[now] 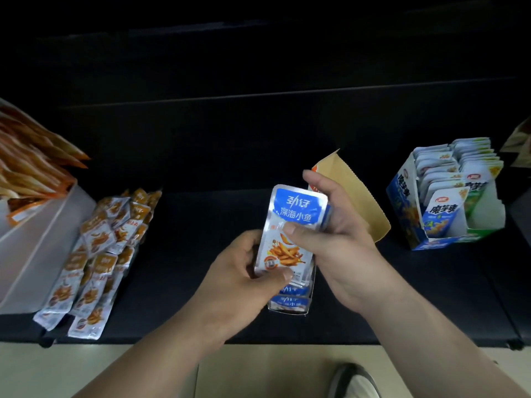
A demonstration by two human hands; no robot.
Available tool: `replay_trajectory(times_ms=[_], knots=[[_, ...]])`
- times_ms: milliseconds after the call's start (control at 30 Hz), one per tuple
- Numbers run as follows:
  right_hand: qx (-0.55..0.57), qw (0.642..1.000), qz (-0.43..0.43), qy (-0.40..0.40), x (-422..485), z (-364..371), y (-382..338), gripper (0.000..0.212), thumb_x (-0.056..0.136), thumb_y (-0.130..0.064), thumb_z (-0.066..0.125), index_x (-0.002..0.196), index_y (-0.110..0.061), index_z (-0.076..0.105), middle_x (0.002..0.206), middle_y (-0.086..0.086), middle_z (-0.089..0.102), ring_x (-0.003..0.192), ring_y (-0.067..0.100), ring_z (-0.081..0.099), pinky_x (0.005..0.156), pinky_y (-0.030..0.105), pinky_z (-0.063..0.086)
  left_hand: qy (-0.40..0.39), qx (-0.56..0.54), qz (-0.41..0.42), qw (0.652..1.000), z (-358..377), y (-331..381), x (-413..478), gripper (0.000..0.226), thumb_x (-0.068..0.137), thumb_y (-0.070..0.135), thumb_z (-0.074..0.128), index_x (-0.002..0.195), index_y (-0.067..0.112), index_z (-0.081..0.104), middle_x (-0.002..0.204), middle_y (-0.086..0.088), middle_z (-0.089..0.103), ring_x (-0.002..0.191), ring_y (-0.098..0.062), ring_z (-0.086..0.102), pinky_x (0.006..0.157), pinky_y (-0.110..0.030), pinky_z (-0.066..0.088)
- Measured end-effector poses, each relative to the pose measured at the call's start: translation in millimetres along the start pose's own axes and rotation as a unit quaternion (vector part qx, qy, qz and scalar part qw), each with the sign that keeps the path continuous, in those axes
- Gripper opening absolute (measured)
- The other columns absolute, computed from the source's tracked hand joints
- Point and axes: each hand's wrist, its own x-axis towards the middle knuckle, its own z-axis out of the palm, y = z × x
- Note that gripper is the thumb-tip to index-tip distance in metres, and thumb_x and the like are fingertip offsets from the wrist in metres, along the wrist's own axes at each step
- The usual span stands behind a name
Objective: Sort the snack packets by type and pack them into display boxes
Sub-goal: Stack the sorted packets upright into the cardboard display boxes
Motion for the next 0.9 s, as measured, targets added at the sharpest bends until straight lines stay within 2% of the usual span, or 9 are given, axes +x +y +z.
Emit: replay_trajectory(times_ms=[100, 167, 267, 333, 467, 567, 667, 733, 900], knots=[[-0.004, 1.000, -0.022, 0.004, 0, 9, 5, 0.086, 0.089, 0.017, 0.065, 0.143, -0.047, 0.045, 0.118, 0.007, 0.071, 0.108, 0.026, 0.072, 0.089, 0.042, 0.060, -0.011, 0.032, 0.064, 0.997, 3, 4, -4, 0.059, 0.097, 0.007, 0.069, 0.138, 0.044, 0.049, 0.115, 0.022, 0.073, 0.107, 0.004, 0.069, 0.084, -0.012, 0.055], [-0.010, 1.000, -0.022, -0.015, 0, 11, 3, 0.086, 0.092, 0.015, 0.063, 0.142, -0.051, 0.043, 0.121, 0.006, 0.071, 0.110, 0.027, 0.071, 0.091, 0.041, 0.060, -0.005, 0.041, 0.091, 0.995, 3, 6, -5, 0.074, 0.100, 0.004, 0.063, 0.150, 0.050, 0.033, 0.123, 0.026, 0.068, 0.115, 0.007, 0.065, 0.088, -0.007, 0.050], [-0.037, 0.998, -0.010, -0.043, -1, 5, -3, 0.080, 0.095, 0.009, 0.062, 0.142, -0.052, 0.042, 0.121, 0.004, 0.071, 0.112, 0.024, 0.071, 0.091, 0.043, 0.061, -0.010, 0.061, 0.097, 0.993, 1, 5, -3, 0.090, 0.105, 0.014, 0.058, 0.156, 0.060, 0.001, 0.133, 0.031, 0.061, 0.121, 0.009, 0.061, 0.098, -0.018, 0.054], [-0.070, 0.996, -0.008, -0.053, -2, 0, -7, 0.077, 0.096, 0.007, 0.063, 0.141, -0.052, 0.043, 0.122, 0.000, 0.070, 0.115, 0.021, 0.070, 0.090, 0.043, 0.061, -0.026, 0.066, 0.086, 0.994, 1, 3, -1, 0.091, 0.106, 0.019, 0.056, 0.153, 0.065, -0.008, 0.135, 0.032, 0.059, 0.122, 0.009, 0.060, 0.102, -0.024, 0.054], [-0.130, 0.989, 0.001, -0.073, -4, -6, -11, 0.063, 0.096, 0.005, 0.064, 0.132, -0.045, 0.051, 0.118, -0.003, 0.070, 0.111, 0.017, 0.071, 0.088, 0.042, 0.063, -0.037, 0.073, 0.083, 0.993, 7, -2, -1, 0.083, 0.107, 0.016, 0.053, 0.156, 0.060, 0.002, 0.134, 0.029, 0.060, 0.123, 0.009, 0.059, 0.103, -0.026, 0.055], [-0.179, 0.982, -0.002, -0.066, -2, -12, -17, 0.058, 0.091, 0.003, 0.071, 0.124, -0.043, 0.057, 0.112, -0.004, 0.073, 0.107, 0.016, 0.072, 0.085, 0.042, 0.064, -0.030, 0.066, 0.086, 0.994, 7, -5, 2, 0.071, 0.106, 0.012, 0.054, 0.154, 0.054, 0.022, 0.129, 0.027, 0.064, 0.120, 0.008, 0.061, 0.096, -0.014, 0.054], [-0.166, 0.984, -0.012, -0.065, 0, -22, -20, 0.073, 0.085, 0.006, 0.078, 0.132, -0.044, 0.055, 0.115, -0.001, 0.072, 0.107, 0.021, 0.073, 0.084, 0.041, 0.064, -0.002, 0.069, 0.093, 0.993, 3, -10, 10, 0.052, 0.103, 0.011, 0.060, 0.141, 0.043, 0.045, 0.121, 0.021, 0.070, 0.110, 0.000, 0.068, 0.087, -0.019, 0.057], [-0.187, 0.980, -0.022, -0.061, -1, -27, -19, 0.078, 0.085, 0.004, 0.079, 0.138, -0.046, 0.052, 0.119, -0.004, 0.071, 0.108, 0.018, 0.073, 0.085, 0.039, 0.063, 0.005, 0.068, 0.082, 0.994, 3, -12, 14, 0.035, 0.101, 0.014, 0.065, 0.127, 0.036, 0.055, 0.111, 0.019, 0.074, 0.099, -0.002, 0.072, 0.078, -0.018, 0.057], [-0.227, 0.972, -0.040, -0.056, -3, -30, -15, 0.058, 0.086, 0.000, 0.078, 0.127, -0.038, 0.060, 0.116, -0.008, 0.071, 0.109, 0.011, 0.070, 0.079, 0.033, 0.063, 0.002, 0.025, 0.070, 0.997, 6, -15, 20, 0.028, 0.097, 0.011, 0.069, 0.115, 0.031, 0.063, 0.101, 0.016, 0.076, 0.087, -0.001, 0.073, 0.072, -0.017, 0.057]])
